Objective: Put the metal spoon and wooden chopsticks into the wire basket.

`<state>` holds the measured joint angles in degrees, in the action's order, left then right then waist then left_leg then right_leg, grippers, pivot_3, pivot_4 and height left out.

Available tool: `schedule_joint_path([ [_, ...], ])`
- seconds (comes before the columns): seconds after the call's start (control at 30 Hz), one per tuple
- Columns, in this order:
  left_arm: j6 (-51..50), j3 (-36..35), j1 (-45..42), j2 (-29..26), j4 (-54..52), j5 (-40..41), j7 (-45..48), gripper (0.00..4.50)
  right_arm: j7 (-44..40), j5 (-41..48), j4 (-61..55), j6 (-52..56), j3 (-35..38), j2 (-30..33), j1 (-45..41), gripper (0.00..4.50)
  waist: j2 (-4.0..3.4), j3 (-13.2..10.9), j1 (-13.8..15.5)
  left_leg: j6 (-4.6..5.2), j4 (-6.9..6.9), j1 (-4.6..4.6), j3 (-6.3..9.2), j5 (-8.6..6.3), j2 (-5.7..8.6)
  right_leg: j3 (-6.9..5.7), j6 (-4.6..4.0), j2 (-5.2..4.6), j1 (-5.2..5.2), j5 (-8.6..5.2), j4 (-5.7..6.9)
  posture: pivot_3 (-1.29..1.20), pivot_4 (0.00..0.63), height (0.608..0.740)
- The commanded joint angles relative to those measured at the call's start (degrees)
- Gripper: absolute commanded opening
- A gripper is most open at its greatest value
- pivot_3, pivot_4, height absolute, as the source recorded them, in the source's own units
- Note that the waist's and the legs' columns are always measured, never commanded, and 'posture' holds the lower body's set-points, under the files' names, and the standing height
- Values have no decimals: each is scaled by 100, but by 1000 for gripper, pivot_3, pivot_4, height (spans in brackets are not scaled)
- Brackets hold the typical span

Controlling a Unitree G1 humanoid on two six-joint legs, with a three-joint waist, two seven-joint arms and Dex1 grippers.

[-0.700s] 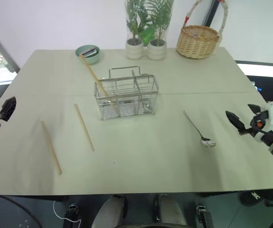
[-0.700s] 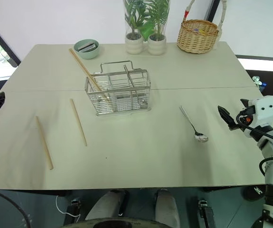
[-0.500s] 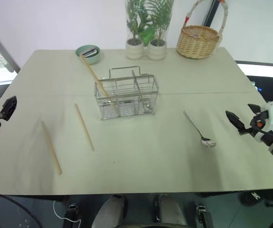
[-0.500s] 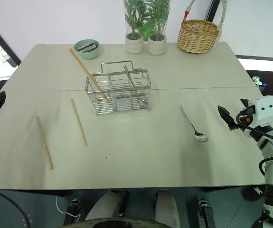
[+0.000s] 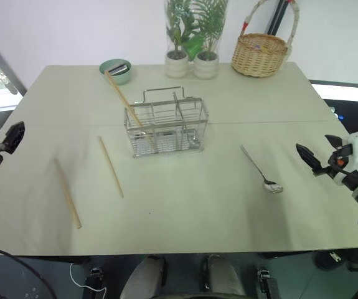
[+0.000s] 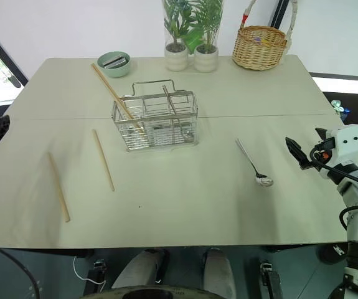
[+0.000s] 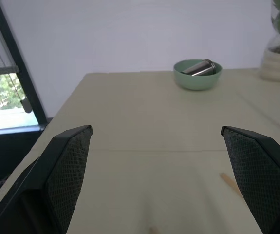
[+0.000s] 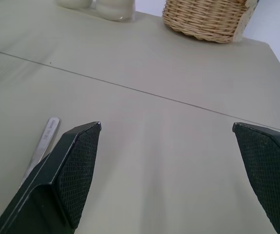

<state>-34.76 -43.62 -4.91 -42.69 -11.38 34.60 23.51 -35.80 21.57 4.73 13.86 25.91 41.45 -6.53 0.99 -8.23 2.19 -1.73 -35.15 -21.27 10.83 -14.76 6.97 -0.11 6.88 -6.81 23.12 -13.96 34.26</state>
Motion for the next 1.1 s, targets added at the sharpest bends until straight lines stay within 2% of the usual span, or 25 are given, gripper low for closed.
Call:
schedule_joint_path([
  [0.03,-172,26,-193,-277,-232,269,193,4500,-80,106,-213,34,29,134,-275,4450,0,0,-1,0,0,0,0,0,0,0,0,0,0,0,0,0,150,710],
  [0.33,-1047,444,-346,-877,-1211,1521,1214,4500,-816,87,-21,760,-600,825,-1244,4450,-6,-4,-20,0,2,-1,-5,0,-2,0,-2,0,5,3,-1,0,150,710],
  [0.47,-1230,1044,-577,-1301,-1546,1942,1907,4500,-1407,7,-156,1096,-1211,1078,-1497,4450,-5,-4,-7,0,1,-5,-7,0,-2,0,-3,-1,8,3,-2,0,150,710],
  [0.67,-1234,2098,-1209,-1510,-1740,2138,2593,4500,-2192,-232,-219,980,-2063,1137,-1872,4450,-13,-9,-18,1,1,-5,-14,0,-2,0,-2,-1,7,4,-4,0,150,710],
  [0.77,-1186,2458,-1477,-1501,-1705,2042,2755,4500,-1929,-423,46,1821,-2430,1028,-2241,4450,-12,-9,-55,1,1,-4,-22,1,-7,0,-6,-1,11,7,-4,0,150,710],
  [0.87,-1178,2608,-1590,-1526,-1747,2017,2889,4500,-1636,-319,137,2813,-2498,885,-2449,4450,-8,-7,-60,1,3,-5,-22,1,-10,0,-9,0,13,9,-4,0,150,710],
  [1.0,-1235,2683,-1682,-1561,-1767,2088,3028,4500,-1245,-111,-111,4087,-2425,694,-2400,4450,-9,-8,-52,2,4,-14,-21,0,-10,0,-10,-1,24,9,-5,0,150,710],
  [1.1,-1215,2729,-1684,-1597,-1781,2035,3143,4500,-1112,-84,-360,4407,-2435,638,-2186,4450,-10,-8,-33,3,4,-14,-23,-1,-10,1,-10,-2,24,9,-6,0,150,710],
])
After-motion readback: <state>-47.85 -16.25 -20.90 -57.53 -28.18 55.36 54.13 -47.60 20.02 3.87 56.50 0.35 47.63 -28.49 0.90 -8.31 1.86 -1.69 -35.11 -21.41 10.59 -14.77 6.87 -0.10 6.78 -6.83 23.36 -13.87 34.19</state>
